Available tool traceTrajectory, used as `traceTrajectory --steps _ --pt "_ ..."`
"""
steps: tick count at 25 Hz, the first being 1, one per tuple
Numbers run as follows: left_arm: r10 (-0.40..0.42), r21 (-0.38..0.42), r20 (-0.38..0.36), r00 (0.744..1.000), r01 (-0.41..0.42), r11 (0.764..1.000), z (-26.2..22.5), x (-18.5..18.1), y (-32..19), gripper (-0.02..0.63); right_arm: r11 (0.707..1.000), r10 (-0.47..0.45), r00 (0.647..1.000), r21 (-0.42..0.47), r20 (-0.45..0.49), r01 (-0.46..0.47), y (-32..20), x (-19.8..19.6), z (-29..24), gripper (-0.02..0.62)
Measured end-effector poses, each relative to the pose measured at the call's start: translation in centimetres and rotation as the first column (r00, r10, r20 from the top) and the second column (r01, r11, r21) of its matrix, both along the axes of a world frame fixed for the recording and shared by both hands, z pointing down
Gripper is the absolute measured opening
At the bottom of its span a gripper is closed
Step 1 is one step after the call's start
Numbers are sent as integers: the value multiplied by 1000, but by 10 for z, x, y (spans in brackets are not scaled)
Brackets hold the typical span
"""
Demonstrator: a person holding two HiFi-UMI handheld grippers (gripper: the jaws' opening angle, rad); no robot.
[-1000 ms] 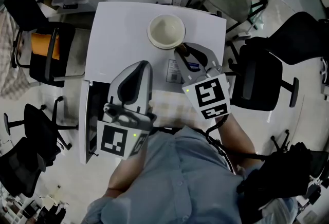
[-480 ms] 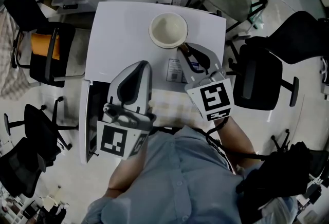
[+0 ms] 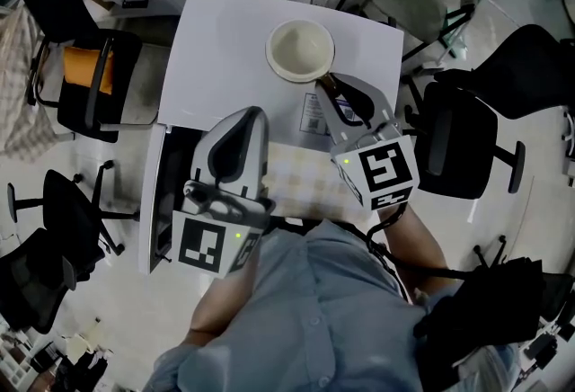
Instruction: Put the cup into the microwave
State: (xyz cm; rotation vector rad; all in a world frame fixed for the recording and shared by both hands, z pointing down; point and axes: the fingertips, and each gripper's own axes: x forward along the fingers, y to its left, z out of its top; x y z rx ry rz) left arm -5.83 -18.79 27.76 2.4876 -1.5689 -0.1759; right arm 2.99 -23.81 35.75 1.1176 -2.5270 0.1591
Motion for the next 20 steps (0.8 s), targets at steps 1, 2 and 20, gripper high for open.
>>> traceTrajectory --steps 1,2,20 --pt "-5 1 2 1000 5 1000 -1 -2 4 5 1000 -6 1000 4 2 6 2 -2 -2 48" --pt "-8 4 3 1000 8 1000 -2 -5 7 5 1000 -12 1000 8 5 12 5 -5 -4 48" --pt "70 41 32 997 -71 997 -14 -44 75 5 999 17 999 49 36 -18 84 -53 -35 48"
